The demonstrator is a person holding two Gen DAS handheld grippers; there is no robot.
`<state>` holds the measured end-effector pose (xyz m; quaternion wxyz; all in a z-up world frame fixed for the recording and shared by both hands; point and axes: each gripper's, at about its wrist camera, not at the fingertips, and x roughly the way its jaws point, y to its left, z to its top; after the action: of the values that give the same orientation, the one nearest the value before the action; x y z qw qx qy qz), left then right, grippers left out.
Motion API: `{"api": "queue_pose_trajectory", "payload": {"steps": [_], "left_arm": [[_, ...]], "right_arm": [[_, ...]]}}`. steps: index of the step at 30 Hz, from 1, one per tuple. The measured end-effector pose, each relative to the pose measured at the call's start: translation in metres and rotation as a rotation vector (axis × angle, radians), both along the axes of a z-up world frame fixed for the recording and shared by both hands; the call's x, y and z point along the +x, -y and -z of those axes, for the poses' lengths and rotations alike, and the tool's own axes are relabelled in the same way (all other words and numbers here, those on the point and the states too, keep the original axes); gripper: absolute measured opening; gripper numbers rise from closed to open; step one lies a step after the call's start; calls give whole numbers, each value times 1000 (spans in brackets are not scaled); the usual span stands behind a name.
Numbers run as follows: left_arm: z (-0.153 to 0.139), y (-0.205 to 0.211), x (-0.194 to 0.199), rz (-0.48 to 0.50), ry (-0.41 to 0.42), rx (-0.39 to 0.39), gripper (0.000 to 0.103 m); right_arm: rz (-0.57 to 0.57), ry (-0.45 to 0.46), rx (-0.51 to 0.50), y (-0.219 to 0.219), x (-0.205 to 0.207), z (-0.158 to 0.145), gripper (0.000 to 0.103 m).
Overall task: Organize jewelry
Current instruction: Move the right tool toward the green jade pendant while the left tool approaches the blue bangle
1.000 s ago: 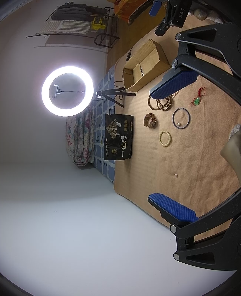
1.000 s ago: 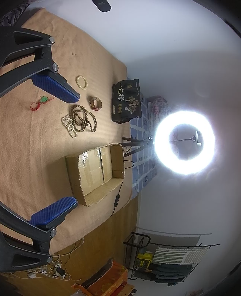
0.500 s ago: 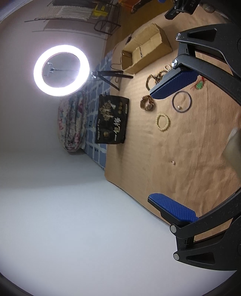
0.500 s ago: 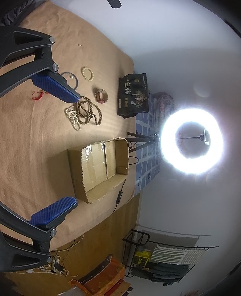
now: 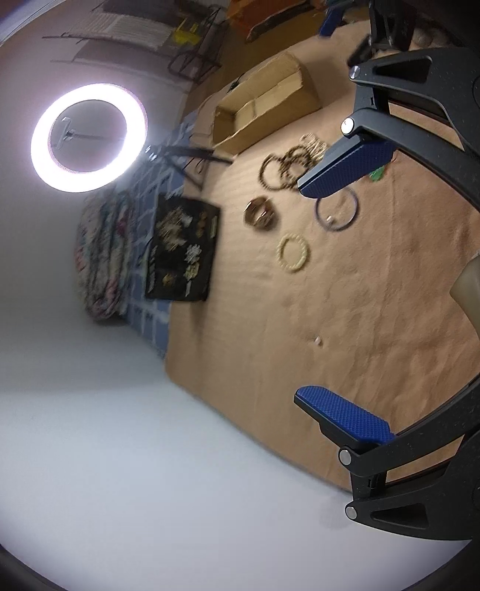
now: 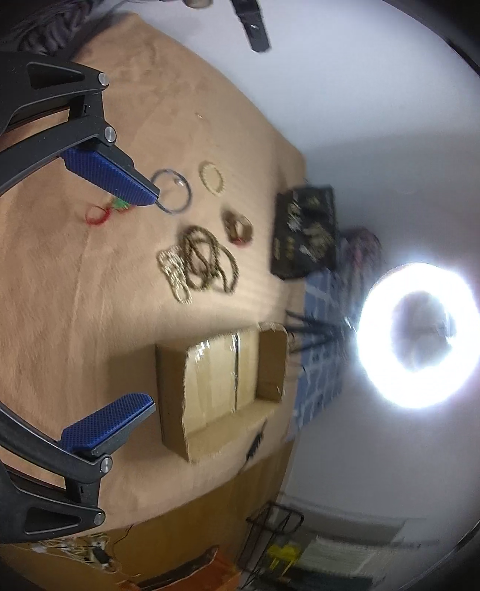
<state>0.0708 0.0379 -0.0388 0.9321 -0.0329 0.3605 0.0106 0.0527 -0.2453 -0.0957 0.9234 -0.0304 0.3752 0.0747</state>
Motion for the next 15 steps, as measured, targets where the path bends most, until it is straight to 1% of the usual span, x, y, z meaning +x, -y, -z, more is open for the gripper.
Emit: {"api": "queue_pose_trajectory", "payload": {"steps": [2,4,6,10,15], "left_arm": [[5,4,7,39,-39,-9,103],[9,8,13,69,-69,-12,103],[14,11,21,99,-106,-24,103],[20,10,37,105,-148,-38,103],[30,5,53,101,-188,-42,103]], "right_arm": [[-58,-36,-9,-10,7,6,102],[-117,-68,-17,-20,12,15,99],[-156,-97,-12,-28,15,22,98],[-242,-187,6,-42,26,46,94],[-292,-263,-13,-56,36,73,89]]}}
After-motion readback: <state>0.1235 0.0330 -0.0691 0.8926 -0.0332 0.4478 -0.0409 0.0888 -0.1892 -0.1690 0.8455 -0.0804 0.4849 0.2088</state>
